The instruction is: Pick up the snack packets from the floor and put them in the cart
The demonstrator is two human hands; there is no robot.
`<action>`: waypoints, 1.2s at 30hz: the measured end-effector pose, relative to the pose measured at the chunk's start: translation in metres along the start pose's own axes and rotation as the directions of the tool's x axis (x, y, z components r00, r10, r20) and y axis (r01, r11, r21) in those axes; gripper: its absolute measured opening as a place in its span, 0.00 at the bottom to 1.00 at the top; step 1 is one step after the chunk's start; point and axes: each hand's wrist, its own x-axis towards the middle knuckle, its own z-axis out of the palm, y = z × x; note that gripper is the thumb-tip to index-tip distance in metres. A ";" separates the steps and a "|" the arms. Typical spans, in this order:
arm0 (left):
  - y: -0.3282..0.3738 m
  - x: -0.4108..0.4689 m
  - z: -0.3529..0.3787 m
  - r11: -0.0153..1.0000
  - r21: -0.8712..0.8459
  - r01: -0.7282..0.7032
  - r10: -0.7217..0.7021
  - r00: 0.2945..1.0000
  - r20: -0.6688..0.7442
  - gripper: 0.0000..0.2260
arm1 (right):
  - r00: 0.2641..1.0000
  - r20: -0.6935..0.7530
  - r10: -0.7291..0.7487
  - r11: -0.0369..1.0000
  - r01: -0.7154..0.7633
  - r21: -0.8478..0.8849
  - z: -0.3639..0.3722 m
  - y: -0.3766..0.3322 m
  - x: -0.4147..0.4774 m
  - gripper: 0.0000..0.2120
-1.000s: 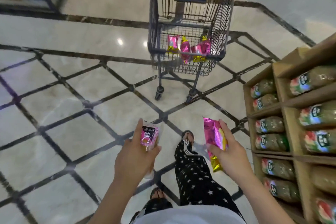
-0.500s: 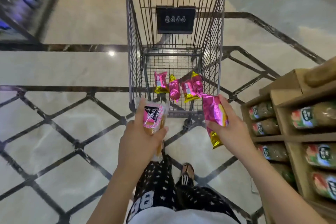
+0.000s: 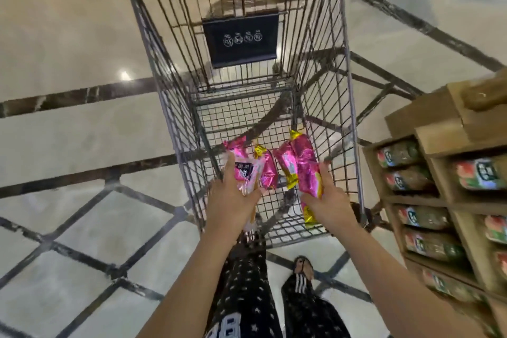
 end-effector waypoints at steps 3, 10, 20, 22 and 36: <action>0.000 0.022 0.015 0.998 0.060 -0.029 0.023 0.995 0.098 0.44 | 0.998 -0.012 0.062 0.998 -0.061 0.016 0.009 -0.001 0.011 0.41; 0.018 0.038 0.018 0.951 0.303 -0.062 -0.008 0.975 0.222 0.40 | 0.989 -0.061 0.135 0.991 -0.134 0.027 0.001 0.008 -0.005 0.43; 0.085 0.001 0.006 0.806 0.421 -0.416 0.288 0.897 0.336 0.40 | 0.912 -0.294 0.286 0.947 -0.221 0.234 -0.036 0.055 -0.095 0.38; 0.102 -0.015 0.016 0.712 0.479 -0.514 0.344 0.849 0.401 0.39 | 0.875 -0.302 0.378 0.920 -0.319 0.225 -0.038 0.076 -0.115 0.39; 0.141 -0.237 0.143 0.005 0.443 -0.896 0.371 0.413 0.831 0.37 | 0.561 -0.300 0.771 0.636 -0.667 0.387 0.018 0.237 -0.340 0.35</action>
